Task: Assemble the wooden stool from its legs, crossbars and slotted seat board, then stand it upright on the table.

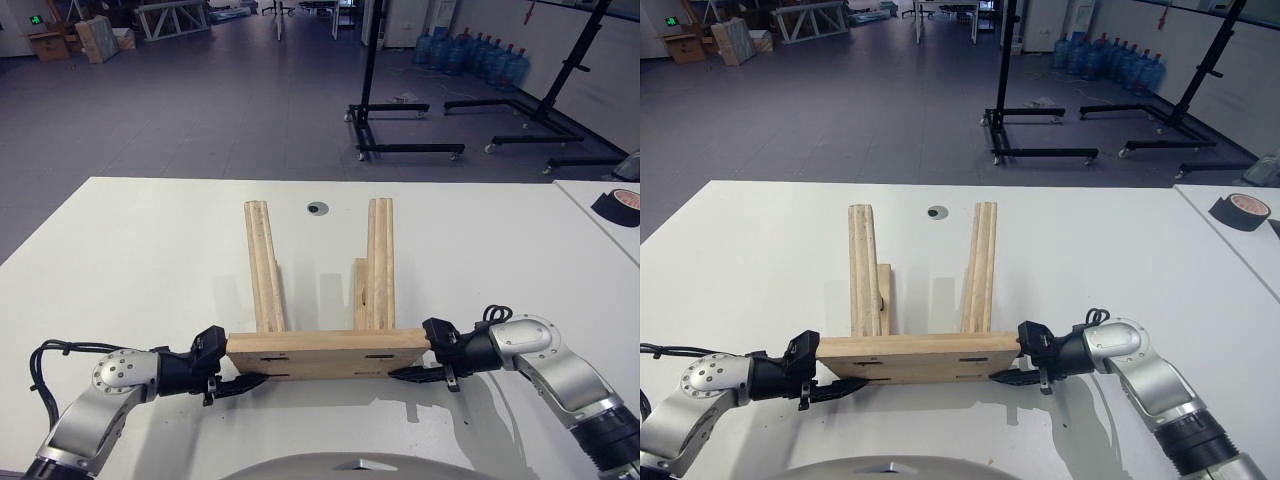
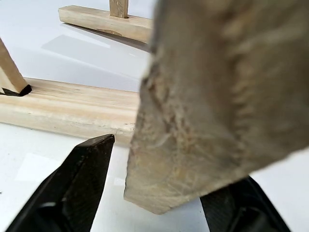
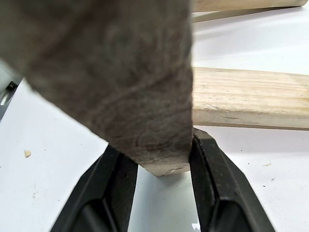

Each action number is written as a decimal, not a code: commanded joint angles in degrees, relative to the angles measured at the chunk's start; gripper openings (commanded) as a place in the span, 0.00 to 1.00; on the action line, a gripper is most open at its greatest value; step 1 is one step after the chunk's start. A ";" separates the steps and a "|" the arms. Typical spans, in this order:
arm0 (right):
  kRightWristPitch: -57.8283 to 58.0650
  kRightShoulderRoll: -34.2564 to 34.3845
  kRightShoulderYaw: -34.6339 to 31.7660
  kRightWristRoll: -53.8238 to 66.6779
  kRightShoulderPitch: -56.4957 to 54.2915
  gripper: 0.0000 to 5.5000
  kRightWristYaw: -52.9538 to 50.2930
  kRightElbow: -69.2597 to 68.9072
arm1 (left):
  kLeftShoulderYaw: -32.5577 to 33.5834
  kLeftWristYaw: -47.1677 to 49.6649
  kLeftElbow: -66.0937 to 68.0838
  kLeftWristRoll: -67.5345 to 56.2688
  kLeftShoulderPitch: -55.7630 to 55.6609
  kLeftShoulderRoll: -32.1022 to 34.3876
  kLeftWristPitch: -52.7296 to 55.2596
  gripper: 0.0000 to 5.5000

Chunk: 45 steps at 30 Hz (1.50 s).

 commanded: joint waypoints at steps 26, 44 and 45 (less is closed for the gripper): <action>37.26 -6.53 -12.19 34.53 -7.60 0.24 5.32 -17.75 | 13.62 -1.64 -13.29 -32.63 4.95 -7.79 9.90 0.31; 45.11 -7.87 -23.69 95.33 11.05 0.26 -49.51 -27.07 | 18.14 43.73 -43.50 -66.10 13.03 -16.25 8.26 0.32; 42.42 -6.46 -23.23 95.96 12.37 0.26 -52.41 -28.71 | 17.98 45.90 -43.59 -66.54 12.16 -15.80 8.30 0.32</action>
